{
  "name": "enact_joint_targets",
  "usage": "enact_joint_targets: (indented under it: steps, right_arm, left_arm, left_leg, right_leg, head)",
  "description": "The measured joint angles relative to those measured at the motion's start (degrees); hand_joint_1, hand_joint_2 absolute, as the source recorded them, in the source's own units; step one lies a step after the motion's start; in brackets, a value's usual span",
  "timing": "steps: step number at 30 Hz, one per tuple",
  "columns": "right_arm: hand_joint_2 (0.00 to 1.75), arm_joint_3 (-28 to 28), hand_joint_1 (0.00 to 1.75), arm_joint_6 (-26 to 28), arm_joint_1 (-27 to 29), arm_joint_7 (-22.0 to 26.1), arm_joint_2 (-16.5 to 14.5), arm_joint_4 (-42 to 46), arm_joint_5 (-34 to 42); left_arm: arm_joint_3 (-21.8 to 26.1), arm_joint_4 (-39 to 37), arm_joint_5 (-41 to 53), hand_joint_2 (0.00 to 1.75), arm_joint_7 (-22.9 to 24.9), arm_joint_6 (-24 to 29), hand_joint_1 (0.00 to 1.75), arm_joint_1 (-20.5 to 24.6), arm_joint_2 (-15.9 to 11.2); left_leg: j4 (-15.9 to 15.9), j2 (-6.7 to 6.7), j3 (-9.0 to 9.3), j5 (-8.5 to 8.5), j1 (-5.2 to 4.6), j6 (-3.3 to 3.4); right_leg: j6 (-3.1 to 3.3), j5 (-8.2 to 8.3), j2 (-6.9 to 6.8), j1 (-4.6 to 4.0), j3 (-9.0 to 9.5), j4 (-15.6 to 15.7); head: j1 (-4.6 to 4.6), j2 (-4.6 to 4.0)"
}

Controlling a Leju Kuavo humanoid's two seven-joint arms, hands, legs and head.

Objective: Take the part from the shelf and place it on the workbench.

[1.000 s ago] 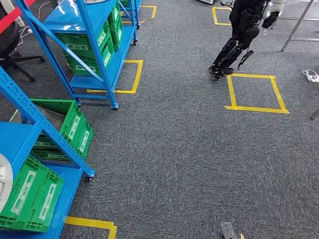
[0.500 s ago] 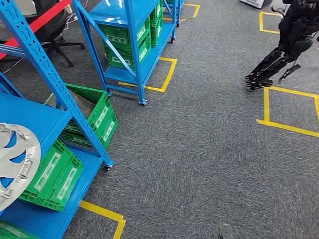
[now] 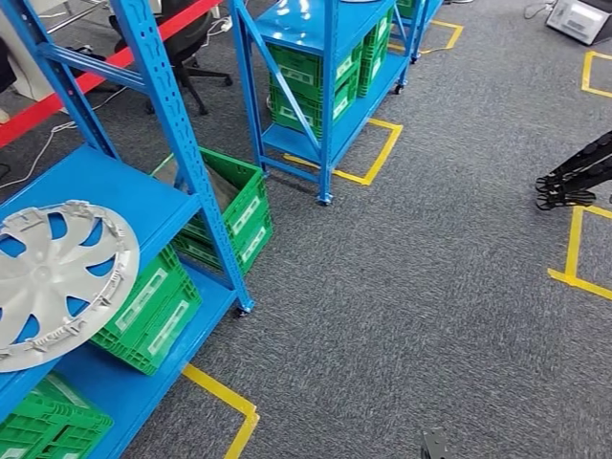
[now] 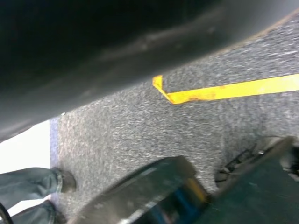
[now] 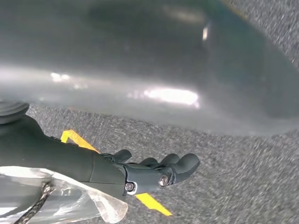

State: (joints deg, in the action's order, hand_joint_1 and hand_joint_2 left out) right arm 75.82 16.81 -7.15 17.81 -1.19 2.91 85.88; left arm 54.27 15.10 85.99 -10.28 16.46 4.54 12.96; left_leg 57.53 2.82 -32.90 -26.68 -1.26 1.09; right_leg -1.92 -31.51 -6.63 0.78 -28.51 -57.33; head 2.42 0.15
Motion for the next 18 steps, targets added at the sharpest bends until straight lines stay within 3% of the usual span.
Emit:
enact_joint_targets:
  steps: [2,4,6,7,9,11,13,15,16,18]
  right_arm:
    - [0.00,0.2,0.00,0.0,-0.2,0.0,0.0,0.0,0.0]
    - [0.00,0.6,0.00,0.1,-0.1,-0.2,0.0,0.0,0.0]
    - [0.00,0.8,0.00,0.1,0.2,-0.3,0.1,0.0,0.0]
    - [0.00,0.9,0.00,0.1,0.3,-0.3,0.1,0.0,0.0]
    - [0.00,1.1,0.00,0.1,0.3,-0.2,0.2,0.0,0.0]
    - [0.00,1.4,0.00,0.1,0.3,-0.2,0.3,-0.1,0.0]
    - [0.00,1.9,0.00,0.1,0.3,-0.2,0.3,-0.1,0.0]
    - [0.00,2.3,0.00,0.1,0.2,-0.2,0.3,-0.1,0.0]
    - [0.00,2.4,0.00,0.1,0.2,-0.1,0.3,-0.1,0.0]
    - [0.00,2.6,0.00,0.1,0.2,-0.1,0.2,-0.1,0.0]
  left_arm:
    - [0.0,0.0,0.4,0.00,0.2,0.1,0.00,0.1,0.1]
    - [0.0,0.0,0.8,0.00,0.3,0.1,0.00,0.5,0.3]
    - [0.0,0.0,1.0,0.00,0.4,0.1,0.00,0.6,0.5]
    - [0.0,0.0,1.0,0.00,0.5,0.1,0.00,0.6,0.6]
    - [-0.1,0.0,1.1,0.00,0.7,0.1,0.00,0.6,0.7]
    - [-0.1,0.0,1.1,0.00,0.7,0.1,0.00,0.7,0.7]
    - [0.0,0.0,1.0,0.00,0.7,0.1,0.00,0.7,0.7]
    - [0.0,0.0,0.9,0.00,0.7,0.2,0.00,0.4,0.7]
    - [0.0,0.0,0.9,0.00,0.7,0.2,0.00,0.4,0.6]
    - [0.0,0.0,0.9,0.00,0.7,0.2,0.00,0.4,0.6]
  left_leg:
    - [-0.7,-1.28,0.48,0.38,0.38,0.66]
    - [-1.0,-2.66,0.69,0.50,0.56,1.12]
    - [-0.9,-4.24,0.74,0.40,0.54,1.26]
    - [-0.8,-5.05,0.83,0.32,0.53,1.25]
    - [-0.7,-6.69,1.15,0.06,0.59,1.01]
    - [-0.3,-8.05,1.24,-0.31,0.58,0.52]
    - [0.0,-9.10,0.90,-0.41,0.66,-0.05]
    - [0.1,-9.77,0.61,-0.46,0.85,-0.61]
    - [0.6,-9.01,0.40,-0.84,0.83,-0.93]
    - [4.5,-6.03,-1.41,-3.21,0.81,-1.63]
  right_leg:
    - [-0.43,-1.56,2.54,0.14,-0.92,-2.3]
    - [-0.58,-4.70,5.74,0.25,-4.56,-9.2]
    - [-0.69,-6.38,6.49,0.25,-8.59,-15.7]
    - [-0.72,-5.57,6.56,0.25,-9.48,-16.2]
    - [-0.68,-0.91,7.17,0.37,-7.98,-10.7]
    - [-0.47,2.41,9.35,0.64,-4.98,-3.5]
    - [-0.10,2.64,10.59,0.67,-3.67,-1.1]
    - [0.44,2.71,9.68,0.60,-3.40,-0.9]
    - [0.79,2.71,9.12,0.64,-3.24,-0.8]
    - [1.48,2.59,7.61,0.74,-2.85,-0.4]
  head:
    - [0.15,0.00]
    - [0.36,0.00]
    - [0.39,0.00]
    - [0.39,0.00]
    - [0.39,0.00]
    - [0.35,0.00]
    - [0.32,0.00]
    - [0.34,0.00]
    - [0.27,0.00]
    - [0.03,0.00]
